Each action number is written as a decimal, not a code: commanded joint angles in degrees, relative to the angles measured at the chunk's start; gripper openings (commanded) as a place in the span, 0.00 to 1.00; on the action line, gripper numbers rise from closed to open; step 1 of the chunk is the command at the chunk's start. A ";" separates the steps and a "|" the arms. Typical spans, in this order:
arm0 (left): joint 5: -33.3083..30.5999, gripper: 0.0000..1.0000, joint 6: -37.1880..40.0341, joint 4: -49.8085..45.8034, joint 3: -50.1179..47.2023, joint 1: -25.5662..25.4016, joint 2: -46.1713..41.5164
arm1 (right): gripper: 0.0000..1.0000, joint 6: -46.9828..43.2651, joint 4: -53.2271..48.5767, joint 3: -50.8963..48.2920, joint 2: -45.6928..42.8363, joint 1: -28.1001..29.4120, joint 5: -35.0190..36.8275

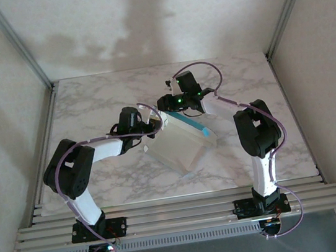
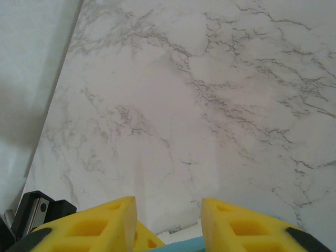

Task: Fold the paper box

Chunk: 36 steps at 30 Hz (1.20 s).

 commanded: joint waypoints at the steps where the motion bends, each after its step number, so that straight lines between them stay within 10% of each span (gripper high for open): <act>1: 0.80 0.13 0.54 -1.66 1.91 -0.64 -2.56 | 0.35 -1.09 -0.51 -0.10 1.93 0.28 1.30; 19: 5.67 0.41 0.72 -11.19 1.17 3.20 -9.63 | 0.31 -0.98 0.52 -1.48 1.23 -0.06 0.08; 36: 3.61 0.41 -2.86 -6.12 -4.48 10.99 -9.05 | 0.29 -0.70 0.63 -0.79 1.14 -0.28 -1.23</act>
